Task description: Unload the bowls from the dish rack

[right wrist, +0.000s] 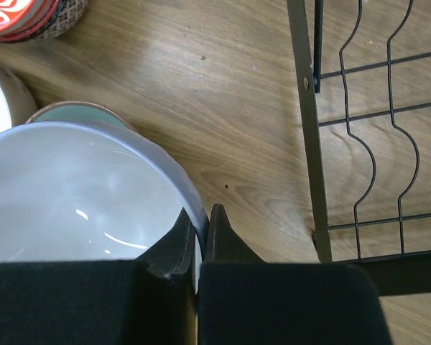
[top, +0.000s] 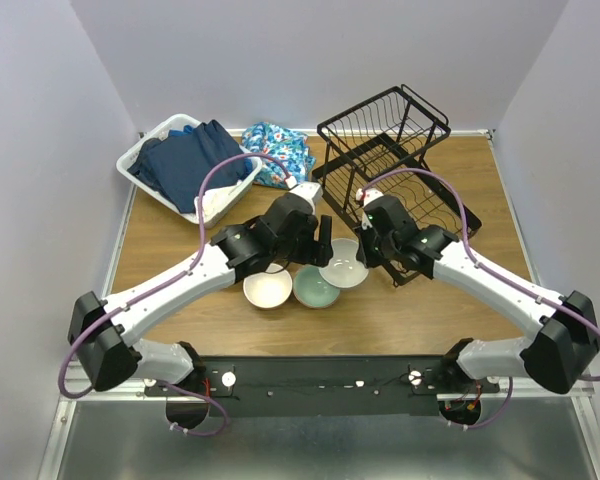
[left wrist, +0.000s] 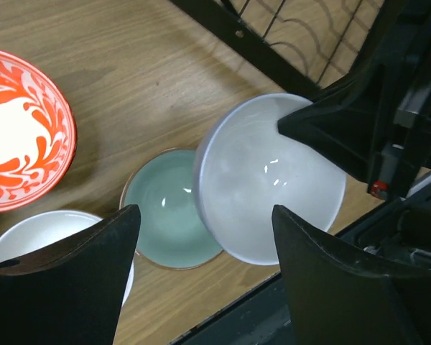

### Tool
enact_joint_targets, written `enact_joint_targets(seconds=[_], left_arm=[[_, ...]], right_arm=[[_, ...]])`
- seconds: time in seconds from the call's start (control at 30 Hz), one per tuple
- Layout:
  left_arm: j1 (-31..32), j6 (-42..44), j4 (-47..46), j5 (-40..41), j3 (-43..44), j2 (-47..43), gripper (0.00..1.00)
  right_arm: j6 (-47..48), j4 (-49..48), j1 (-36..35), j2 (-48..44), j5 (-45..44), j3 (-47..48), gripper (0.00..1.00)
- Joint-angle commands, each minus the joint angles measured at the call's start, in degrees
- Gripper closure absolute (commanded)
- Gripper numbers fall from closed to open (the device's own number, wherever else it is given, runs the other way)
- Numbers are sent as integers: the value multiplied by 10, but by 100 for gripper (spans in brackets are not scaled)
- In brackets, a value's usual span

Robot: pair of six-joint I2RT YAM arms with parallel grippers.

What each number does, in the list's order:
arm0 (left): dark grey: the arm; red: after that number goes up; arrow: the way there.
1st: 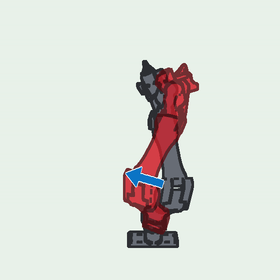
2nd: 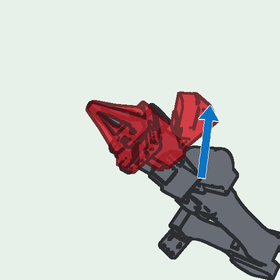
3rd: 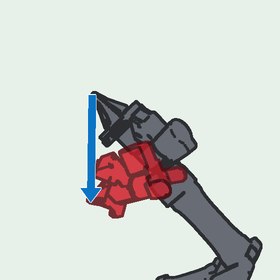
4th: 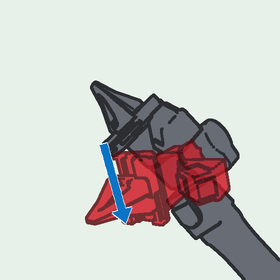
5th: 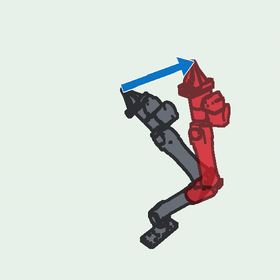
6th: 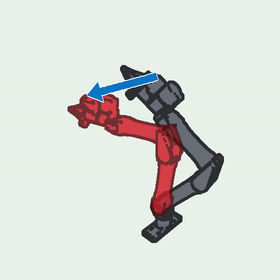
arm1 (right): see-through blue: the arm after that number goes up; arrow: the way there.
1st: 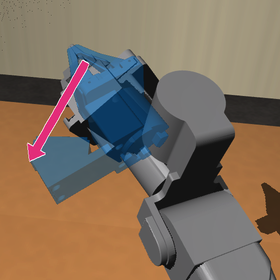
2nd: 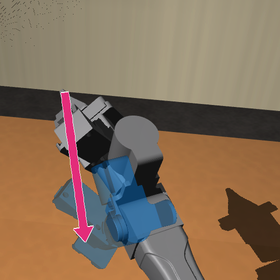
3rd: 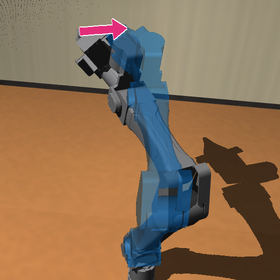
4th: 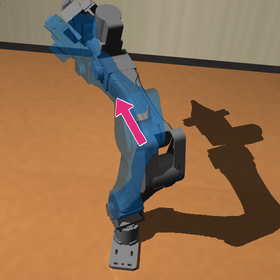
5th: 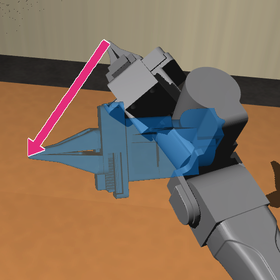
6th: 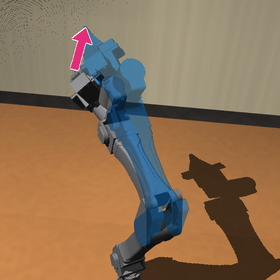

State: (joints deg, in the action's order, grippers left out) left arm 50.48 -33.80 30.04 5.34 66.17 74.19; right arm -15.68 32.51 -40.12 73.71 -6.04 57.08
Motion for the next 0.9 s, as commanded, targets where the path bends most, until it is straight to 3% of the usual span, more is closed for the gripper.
enact_joint_targets(seconds=[0.0,0.2,0.53,0.67,0.73,0.77,0.87], left_arm=[[14,-21,74,41,40,48,20],[28,-26,102,64,51,83,36],[36,-14,130,92,61,104,82],[37,-13,135,89,60,111,88],[37,-11,137,89,59,111,99],[37,-10,141,89,59,113,100],[37,-7,151,97,59,105,100]], right_arm=[[-15,-22,-22,14,-28,41,99],[-15,-28,-37,25,-35,46,99],[-22,-38,-53,35,-49,48,99],[-23,-39,-61,43,-62,51,99],[-23,-41,-66,49,-62,52,99],[-25,-44,-66,49,-61,54,98],[-29,-54,-72,47,-54,56,86]])
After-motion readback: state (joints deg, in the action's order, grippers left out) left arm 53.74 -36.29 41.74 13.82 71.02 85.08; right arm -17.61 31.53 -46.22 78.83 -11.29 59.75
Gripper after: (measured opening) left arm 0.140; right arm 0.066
